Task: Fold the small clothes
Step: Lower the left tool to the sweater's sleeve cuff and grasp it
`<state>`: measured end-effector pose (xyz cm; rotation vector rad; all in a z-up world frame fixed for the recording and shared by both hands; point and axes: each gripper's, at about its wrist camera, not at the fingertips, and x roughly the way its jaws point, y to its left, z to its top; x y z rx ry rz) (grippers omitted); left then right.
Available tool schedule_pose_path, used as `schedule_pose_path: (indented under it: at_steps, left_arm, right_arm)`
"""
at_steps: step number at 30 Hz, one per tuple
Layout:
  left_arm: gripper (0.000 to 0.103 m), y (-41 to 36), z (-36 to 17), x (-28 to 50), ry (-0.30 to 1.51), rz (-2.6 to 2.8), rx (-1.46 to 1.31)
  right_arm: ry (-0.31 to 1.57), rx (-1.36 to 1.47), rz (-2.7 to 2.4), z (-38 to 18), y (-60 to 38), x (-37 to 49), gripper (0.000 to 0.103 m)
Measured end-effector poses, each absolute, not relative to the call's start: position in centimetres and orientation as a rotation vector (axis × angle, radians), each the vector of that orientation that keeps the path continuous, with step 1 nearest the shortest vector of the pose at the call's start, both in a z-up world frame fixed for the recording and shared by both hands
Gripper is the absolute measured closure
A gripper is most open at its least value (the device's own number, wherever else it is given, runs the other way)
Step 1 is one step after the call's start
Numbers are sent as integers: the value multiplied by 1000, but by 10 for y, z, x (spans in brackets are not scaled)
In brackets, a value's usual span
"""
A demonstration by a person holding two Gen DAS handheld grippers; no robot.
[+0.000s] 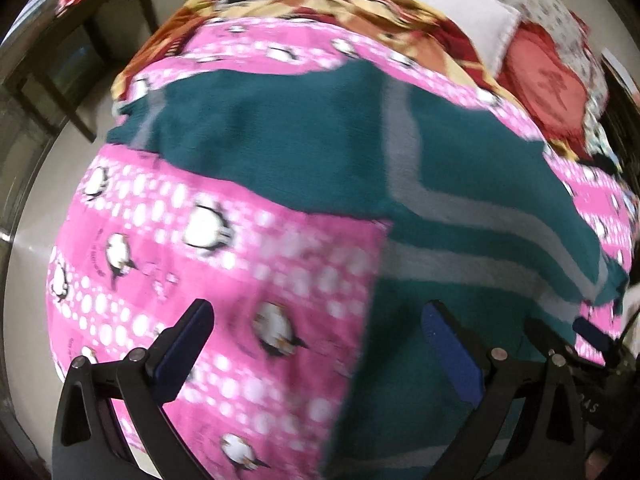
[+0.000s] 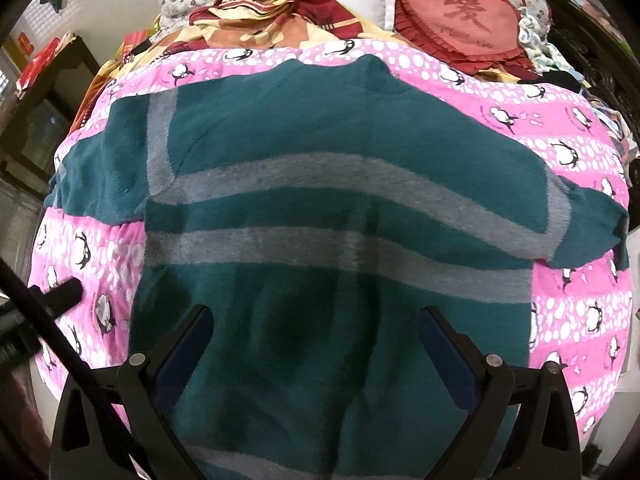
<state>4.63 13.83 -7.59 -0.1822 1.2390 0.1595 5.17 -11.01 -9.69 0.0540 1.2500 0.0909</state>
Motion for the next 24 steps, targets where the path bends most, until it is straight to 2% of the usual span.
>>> schedule_pose_path:
  at_steps: [10,14,20,24]
  left_arm:
    - [1,289,-91,89,1170,342,-427]
    - [11,343,-106,107,1142,400,-595]
    - [16,397,-138,126,1090,447,-856]
    - [18,409,-153,141,1069,462,-905]
  right_arm:
    - [1245,34,98,-119,-77,76,0]
    - [1244,48,84,-128,-69,81,0]
    - [1248,79,87,-136,-56,87,0]
    - [1241,66,101,-139,-47,92,0]
